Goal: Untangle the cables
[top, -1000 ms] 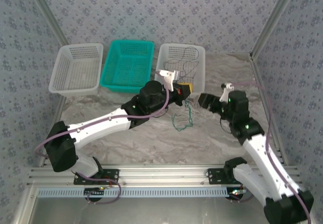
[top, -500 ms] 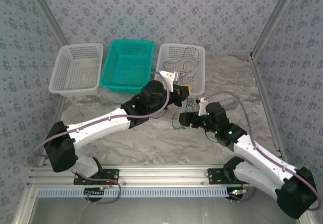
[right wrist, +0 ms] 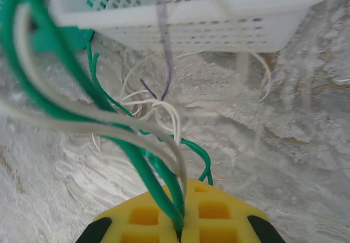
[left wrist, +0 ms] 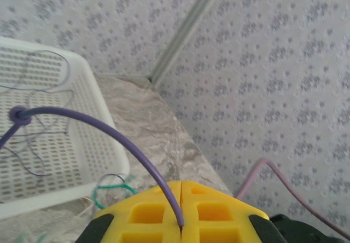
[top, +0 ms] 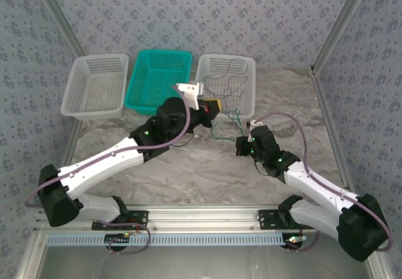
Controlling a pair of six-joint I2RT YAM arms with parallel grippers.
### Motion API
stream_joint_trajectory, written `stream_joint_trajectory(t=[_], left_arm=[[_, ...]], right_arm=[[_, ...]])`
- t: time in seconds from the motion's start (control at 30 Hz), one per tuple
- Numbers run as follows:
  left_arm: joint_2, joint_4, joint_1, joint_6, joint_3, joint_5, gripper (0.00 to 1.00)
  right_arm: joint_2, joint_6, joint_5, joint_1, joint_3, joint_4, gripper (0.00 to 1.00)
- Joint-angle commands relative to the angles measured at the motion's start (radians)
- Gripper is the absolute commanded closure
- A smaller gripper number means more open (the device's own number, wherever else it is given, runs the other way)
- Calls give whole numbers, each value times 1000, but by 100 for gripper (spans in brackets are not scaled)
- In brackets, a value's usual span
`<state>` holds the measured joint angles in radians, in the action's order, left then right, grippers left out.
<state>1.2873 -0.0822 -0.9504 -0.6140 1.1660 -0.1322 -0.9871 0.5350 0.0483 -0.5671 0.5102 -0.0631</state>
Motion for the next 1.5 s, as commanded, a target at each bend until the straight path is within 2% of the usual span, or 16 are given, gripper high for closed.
stream_joint_trajectory(t=[0.0, 0.2, 0.5, 0.73, 0.8, 0.9, 0.93, 1.07, 1.23, 1.37, 1.47], left_arm=[[-96, 69, 48, 7, -6, -59, 100], [-257, 211, 177, 8, -37, -86, 100], [-451, 362, 322, 33, -55, -104, 100], [-441, 372, 345, 58, 17, -11, 100], [-408, 370, 345, 69, 58, 26, 100], [-356, 351, 346, 84, 115, 55, 100], [-337, 335, 346, 89, 130, 63, 100], [-239, 274, 345, 89, 205, 129, 100], [-63, 187, 345, 43, 345, 268, 100], [66, 84, 342, 2, 422, 319, 100], [160, 46, 337, -7, 490, 352, 100]], right_arm=[[50, 81, 45, 52, -55, -94, 100], [117, 186, -20, 183, -126, -180, 100], [165, 286, -19, 353, -155, -311, 100], [164, 274, -40, 366, -151, -325, 100], [167, 257, -53, 363, -126, -353, 83], [207, 234, -30, 354, -53, -440, 48], [230, 234, -14, 347, -23, -473, 41], [325, 224, 36, 322, 73, -533, 29], [380, 225, 61, 311, 146, -580, 28], [383, 242, 75, 309, 143, -566, 28], [383, 262, 75, 310, 130, -558, 24]])
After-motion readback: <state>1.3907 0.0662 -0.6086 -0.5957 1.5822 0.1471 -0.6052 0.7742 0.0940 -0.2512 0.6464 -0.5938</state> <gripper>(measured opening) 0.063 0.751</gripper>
